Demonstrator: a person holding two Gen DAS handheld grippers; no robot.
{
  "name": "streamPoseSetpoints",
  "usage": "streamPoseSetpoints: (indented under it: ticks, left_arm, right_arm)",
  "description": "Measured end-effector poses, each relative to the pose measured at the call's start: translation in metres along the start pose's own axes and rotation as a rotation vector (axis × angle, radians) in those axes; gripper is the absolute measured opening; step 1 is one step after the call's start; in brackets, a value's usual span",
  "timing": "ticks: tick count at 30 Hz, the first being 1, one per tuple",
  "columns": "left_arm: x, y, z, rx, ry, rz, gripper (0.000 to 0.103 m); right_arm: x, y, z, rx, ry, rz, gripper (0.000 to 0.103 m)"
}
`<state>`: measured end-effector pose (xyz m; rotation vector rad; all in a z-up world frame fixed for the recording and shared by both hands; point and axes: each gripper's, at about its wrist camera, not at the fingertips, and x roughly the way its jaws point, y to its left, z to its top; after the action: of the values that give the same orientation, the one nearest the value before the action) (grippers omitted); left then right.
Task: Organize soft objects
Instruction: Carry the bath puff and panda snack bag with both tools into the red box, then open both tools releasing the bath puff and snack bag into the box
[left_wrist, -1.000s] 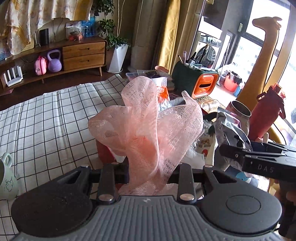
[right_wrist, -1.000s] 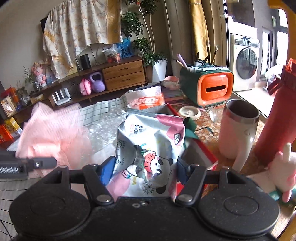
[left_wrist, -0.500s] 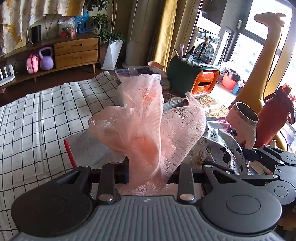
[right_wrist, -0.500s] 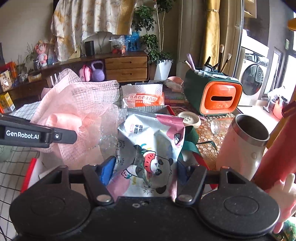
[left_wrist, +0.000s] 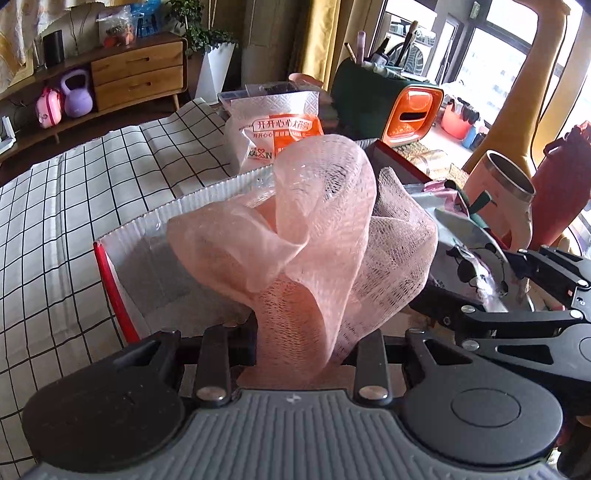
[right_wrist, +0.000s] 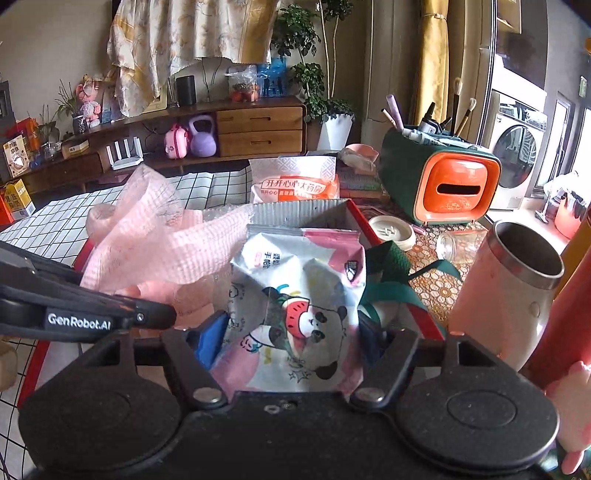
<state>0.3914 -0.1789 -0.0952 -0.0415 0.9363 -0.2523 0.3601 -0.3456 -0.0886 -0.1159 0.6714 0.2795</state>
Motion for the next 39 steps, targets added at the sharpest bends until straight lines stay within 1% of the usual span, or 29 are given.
streamPoseSetpoints:
  ticks: [3,5,6,8,10,11,13,19,23,25,30,33,39]
  left_arm:
    - [0.005,0.002,-0.001,-0.002,0.018,0.001,0.031]
    - [0.003,0.003,-0.001,-0.007,0.016,0.0,0.036]
    - [0.002,0.003,-0.001,-0.011,0.011,0.002,0.049]
    - [-0.002,0.003,-0.002,-0.02,0.006,-0.015,0.059]
    - [-0.006,0.001,-0.004,-0.016,-0.005,0.023,0.072]
    - [-0.009,0.001,-0.004,-0.013,-0.012,0.029,0.073]
    - [-0.015,0.002,-0.006,-0.013,-0.022,0.01,0.074]
    - [-0.036,-0.002,-0.009,0.006,-0.056,0.011,0.074]
    - [-0.051,-0.002,-0.013,0.011,-0.082,0.007,0.076]
    - [-0.061,-0.002,-0.015,0.013,-0.098,0.005,0.076]
    - [-0.085,-0.004,-0.024,0.029,-0.147,0.01,0.077]
    - [-0.102,-0.004,-0.031,0.028,-0.19,0.012,0.077]
    - [-0.131,-0.004,-0.048,0.047,-0.249,0.014,0.077]
  right_arm:
    - [0.001,-0.001,-0.002,0.006,0.006,0.0,0.073]
    - [0.0,-0.001,-0.002,0.004,0.007,-0.002,0.074]
    - [0.0,-0.001,-0.002,0.004,0.01,-0.003,0.077]
    - [0.0,-0.001,-0.001,0.002,0.018,0.004,0.079]
    - [-0.002,0.0,-0.002,-0.004,0.024,0.007,0.08]
    - [-0.003,0.001,-0.002,-0.005,0.021,0.007,0.08]
    - [-0.007,0.001,-0.001,-0.007,0.02,0.005,0.085]
    - [-0.025,0.001,0.0,-0.008,0.002,0.004,0.093]
    - [-0.038,0.003,0.002,-0.013,-0.015,0.0,0.096]
    - [-0.046,0.003,0.002,-0.01,-0.023,0.0,0.1]
    - [-0.066,0.008,0.003,-0.003,-0.056,0.015,0.101]
    - [-0.078,0.01,0.002,0.007,-0.079,0.031,0.102]
    - [-0.102,0.02,-0.003,0.03,-0.144,0.068,0.103]
